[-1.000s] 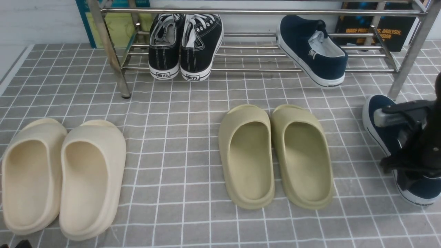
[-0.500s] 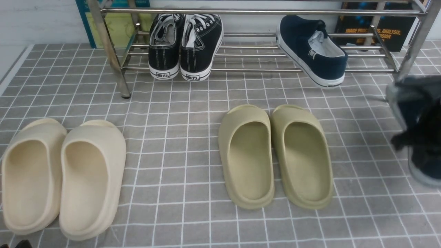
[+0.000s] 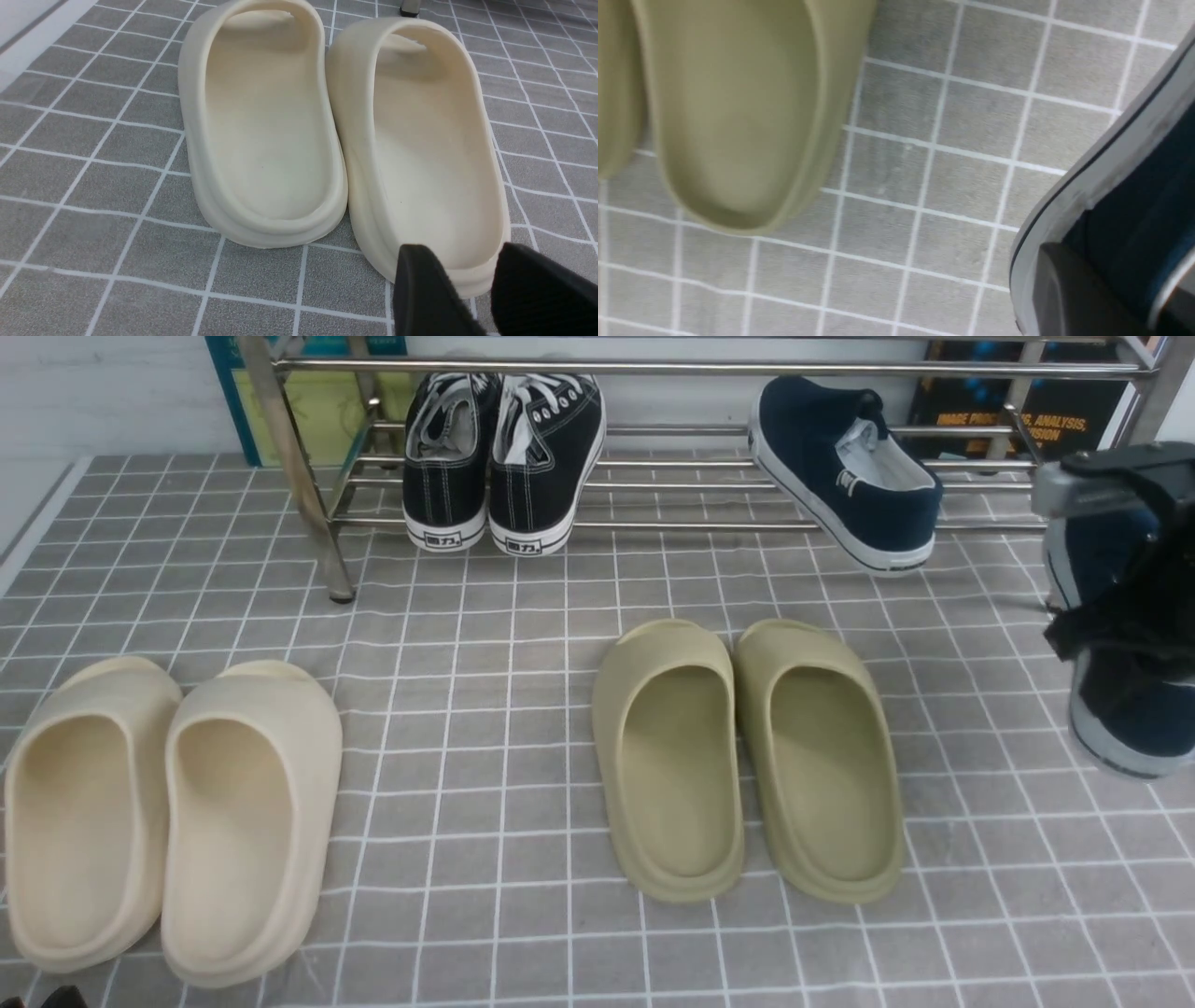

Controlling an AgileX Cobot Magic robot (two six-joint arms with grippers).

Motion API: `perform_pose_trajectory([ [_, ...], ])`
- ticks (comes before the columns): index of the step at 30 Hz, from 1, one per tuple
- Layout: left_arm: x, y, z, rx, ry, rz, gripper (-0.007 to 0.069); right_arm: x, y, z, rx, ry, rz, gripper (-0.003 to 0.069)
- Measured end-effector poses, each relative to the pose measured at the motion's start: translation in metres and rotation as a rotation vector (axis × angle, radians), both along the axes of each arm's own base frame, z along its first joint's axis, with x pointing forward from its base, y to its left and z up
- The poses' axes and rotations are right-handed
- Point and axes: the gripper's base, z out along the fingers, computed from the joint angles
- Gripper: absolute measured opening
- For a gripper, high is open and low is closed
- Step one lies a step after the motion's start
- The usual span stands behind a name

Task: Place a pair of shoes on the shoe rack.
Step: Use the right arm to put a shoe into the shoe rack

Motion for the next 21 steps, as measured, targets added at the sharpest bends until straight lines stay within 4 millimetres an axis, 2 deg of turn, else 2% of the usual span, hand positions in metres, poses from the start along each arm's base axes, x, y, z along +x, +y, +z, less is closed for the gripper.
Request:
perform_pose_trajectory([
  [9,0.0,0.0,0.0,0.0,0.0,0.0,0.0239,-0.005,0.013,0.006,0.123,0.067,0.102,0.0039],
  [17,0.0,0.0,0.0,0.0,0.0,0.0,0.0239,-0.003,0.007,0.005,0.059,0.046,0.107,0.0039],
  [21,0.0,0.0,0.0,0.0,0.0,0.0,0.0239,0.011,0.004,0.012,0.011,-0.043,0.104,0.0039],
])
